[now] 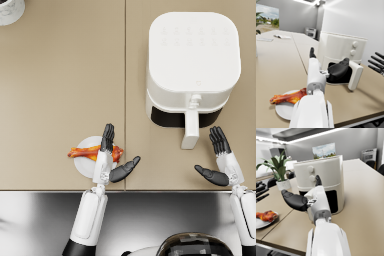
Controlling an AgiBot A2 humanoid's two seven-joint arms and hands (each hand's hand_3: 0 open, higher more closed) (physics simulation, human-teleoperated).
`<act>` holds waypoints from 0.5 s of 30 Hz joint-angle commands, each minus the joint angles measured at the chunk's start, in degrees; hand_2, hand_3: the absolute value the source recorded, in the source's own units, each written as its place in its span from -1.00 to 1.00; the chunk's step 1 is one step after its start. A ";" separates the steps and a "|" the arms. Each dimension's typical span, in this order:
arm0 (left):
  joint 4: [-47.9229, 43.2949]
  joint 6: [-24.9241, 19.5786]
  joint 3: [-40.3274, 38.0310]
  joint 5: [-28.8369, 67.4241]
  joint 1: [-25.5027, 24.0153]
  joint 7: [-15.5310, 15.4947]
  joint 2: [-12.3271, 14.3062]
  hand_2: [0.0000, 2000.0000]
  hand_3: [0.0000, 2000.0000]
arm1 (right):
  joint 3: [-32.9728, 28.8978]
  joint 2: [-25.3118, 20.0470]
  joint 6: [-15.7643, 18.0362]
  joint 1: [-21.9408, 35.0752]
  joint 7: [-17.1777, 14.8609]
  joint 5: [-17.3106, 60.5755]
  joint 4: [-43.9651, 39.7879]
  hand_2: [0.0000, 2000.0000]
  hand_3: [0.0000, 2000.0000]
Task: Pick up the drumstick and place it into the air fryer
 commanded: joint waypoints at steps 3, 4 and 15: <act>0.00 0.00 0.00 0.00 0.00 0.00 0.00 -1.00 -1.00 | 0.00 0.00 0.00 0.00 0.00 0.00 0.00 -1.00 -1.00; 0.00 0.00 0.00 0.00 0.00 0.00 0.00 -1.00 -1.00 | 0.00 0.00 0.00 0.00 0.00 0.00 0.00 -1.00 -1.00; 0.00 0.00 0.00 0.00 0.00 0.00 0.00 -1.00 -1.00 | 0.00 0.00 0.00 0.00 0.00 0.00 0.00 -1.00 -1.00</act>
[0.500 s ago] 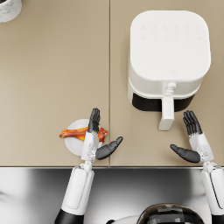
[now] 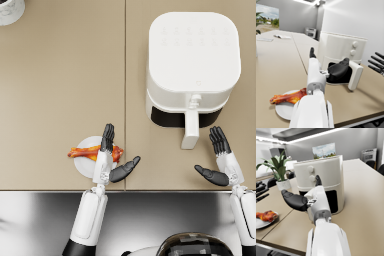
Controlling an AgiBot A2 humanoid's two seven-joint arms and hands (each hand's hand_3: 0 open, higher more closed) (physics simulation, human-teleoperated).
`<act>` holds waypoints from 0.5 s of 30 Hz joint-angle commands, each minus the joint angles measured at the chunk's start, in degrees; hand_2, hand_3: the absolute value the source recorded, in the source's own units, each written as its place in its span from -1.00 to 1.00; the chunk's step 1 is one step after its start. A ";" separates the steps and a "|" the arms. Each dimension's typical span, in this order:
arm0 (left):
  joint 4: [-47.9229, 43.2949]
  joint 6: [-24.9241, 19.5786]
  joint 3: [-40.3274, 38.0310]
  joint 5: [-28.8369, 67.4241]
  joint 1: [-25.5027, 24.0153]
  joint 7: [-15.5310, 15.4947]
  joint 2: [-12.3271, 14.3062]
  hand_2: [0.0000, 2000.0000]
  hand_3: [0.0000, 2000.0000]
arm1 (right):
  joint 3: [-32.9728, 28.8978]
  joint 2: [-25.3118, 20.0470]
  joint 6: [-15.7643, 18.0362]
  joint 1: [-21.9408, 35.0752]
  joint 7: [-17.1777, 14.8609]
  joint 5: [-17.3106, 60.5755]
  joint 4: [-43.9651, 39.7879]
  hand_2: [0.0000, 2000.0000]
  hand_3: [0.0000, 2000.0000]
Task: Pick up the drumstick and place it into the air fryer
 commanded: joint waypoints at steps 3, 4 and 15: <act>0.00 0.00 0.00 0.00 0.00 0.00 0.00 -1.00 -1.00 | 0.00 0.00 0.00 0.00 0.00 0.00 0.00 -1.00 -1.00; 0.00 0.00 0.00 0.00 0.00 0.00 0.00 -1.00 -1.00 | 0.00 0.00 0.00 0.00 0.00 0.00 0.00 -1.00 -1.00; -1.55 -5.22 -0.64 0.00 -1.04 -5.20 0.77 -1.00 -1.00 | 0.25 -1.36 -5.16 0.07 5.22 0.00 -0.44 -1.00 -1.00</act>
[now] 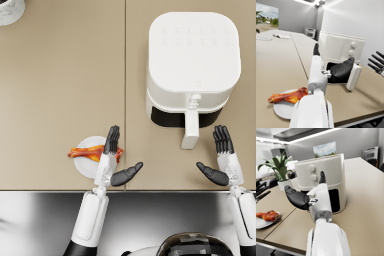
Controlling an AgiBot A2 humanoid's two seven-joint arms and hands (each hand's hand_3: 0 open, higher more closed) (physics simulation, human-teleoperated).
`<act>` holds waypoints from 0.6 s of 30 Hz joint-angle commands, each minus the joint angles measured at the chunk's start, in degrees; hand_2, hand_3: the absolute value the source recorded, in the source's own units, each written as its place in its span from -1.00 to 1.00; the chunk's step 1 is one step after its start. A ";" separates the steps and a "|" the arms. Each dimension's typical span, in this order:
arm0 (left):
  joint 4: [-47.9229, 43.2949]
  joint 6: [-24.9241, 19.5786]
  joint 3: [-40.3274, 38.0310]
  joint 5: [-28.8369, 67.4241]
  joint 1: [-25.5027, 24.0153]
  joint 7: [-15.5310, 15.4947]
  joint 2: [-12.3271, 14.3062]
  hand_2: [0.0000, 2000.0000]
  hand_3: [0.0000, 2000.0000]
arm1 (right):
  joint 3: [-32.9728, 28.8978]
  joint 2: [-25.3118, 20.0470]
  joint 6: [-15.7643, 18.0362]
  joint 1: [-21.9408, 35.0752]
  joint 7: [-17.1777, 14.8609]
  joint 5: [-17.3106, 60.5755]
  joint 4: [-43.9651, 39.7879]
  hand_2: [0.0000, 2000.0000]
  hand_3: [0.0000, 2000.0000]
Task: Pick up the drumstick and place it into the air fryer
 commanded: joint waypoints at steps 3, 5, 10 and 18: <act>-0.77 -0.35 -1.07 5.05 0.27 -0.35 0.67 -1.00 -1.00 | -0.12 -0.88 -0.35 0.62 0.36 0.00 -0.01 -1.00 -1.00; -0.77 -0.46 -1.30 10.16 0.21 -0.45 0.97 -1.00 -1.00 | -0.26 -1.60 -0.45 1.32 0.46 5.05 -0.65 -1.00 -1.00; -1.52 -0.54 -3.47 22.97 0.01 -0.54 1.62 -1.00 -1.00 | -0.45 -2.69 -0.54 1.90 0.54 12.37 -1.42 -1.00 -1.00; -3.42 -0.56 -8.28 43.59 -2.35 -0.56 1.77 -1.00 -1.00 | 0.22 -3.72 -0.55 1.50 0.56 13.95 -2.66 -1.00 -1.00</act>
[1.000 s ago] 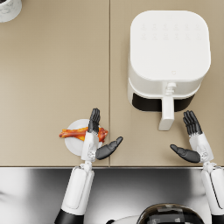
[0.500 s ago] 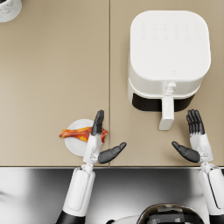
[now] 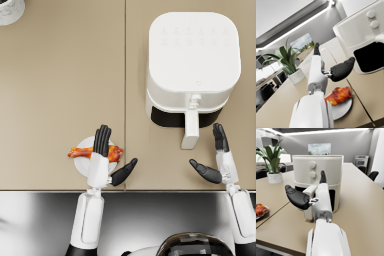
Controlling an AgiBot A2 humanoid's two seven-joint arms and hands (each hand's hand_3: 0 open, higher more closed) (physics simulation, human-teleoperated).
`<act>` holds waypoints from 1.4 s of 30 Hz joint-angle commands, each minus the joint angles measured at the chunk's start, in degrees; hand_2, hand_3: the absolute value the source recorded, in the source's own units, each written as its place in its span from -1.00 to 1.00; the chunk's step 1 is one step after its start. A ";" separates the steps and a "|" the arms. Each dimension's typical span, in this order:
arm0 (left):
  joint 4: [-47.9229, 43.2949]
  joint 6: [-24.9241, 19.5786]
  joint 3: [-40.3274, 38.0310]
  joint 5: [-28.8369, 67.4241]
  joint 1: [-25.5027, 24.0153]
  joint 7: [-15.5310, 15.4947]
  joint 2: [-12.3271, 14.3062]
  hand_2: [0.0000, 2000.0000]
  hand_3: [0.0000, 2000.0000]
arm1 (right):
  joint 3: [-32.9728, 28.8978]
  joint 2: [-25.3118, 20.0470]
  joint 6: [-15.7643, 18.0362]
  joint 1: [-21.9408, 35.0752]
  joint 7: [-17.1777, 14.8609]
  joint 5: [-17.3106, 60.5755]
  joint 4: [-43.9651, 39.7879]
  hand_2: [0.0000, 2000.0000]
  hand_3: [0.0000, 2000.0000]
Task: Pick up the drumstick and place it into the air fryer
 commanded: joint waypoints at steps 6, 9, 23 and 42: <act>-1.71 0.00 -5.51 15.56 -1.52 0.00 0.17 -1.00 -1.00 | -0.66 -0.99 0.00 0.22 0.00 0.10 -0.05 -1.00 -1.00; -1.51 0.00 -7.03 23.36 -1.09 0.00 0.38 -1.00 -1.00 | -0.70 -1.36 0.00 0.12 0.00 0.11 -0.18 -1.00 -1.00; -0.19 -14.79 -7.94 56.25 -0.32 -12.38 0.95 -1.00 -1.00 | -1.85 -3.46 0.00 0.75 0.00 0.10 -0.58 -1.00 -1.00; 10.59 -24.02 -6.35 58.67 1.90 -12.19 2.01 -1.00 -1.00 | -3.20 -5.41 0.00 0.14 0.00 0.09 -0.45 -1.00 -1.00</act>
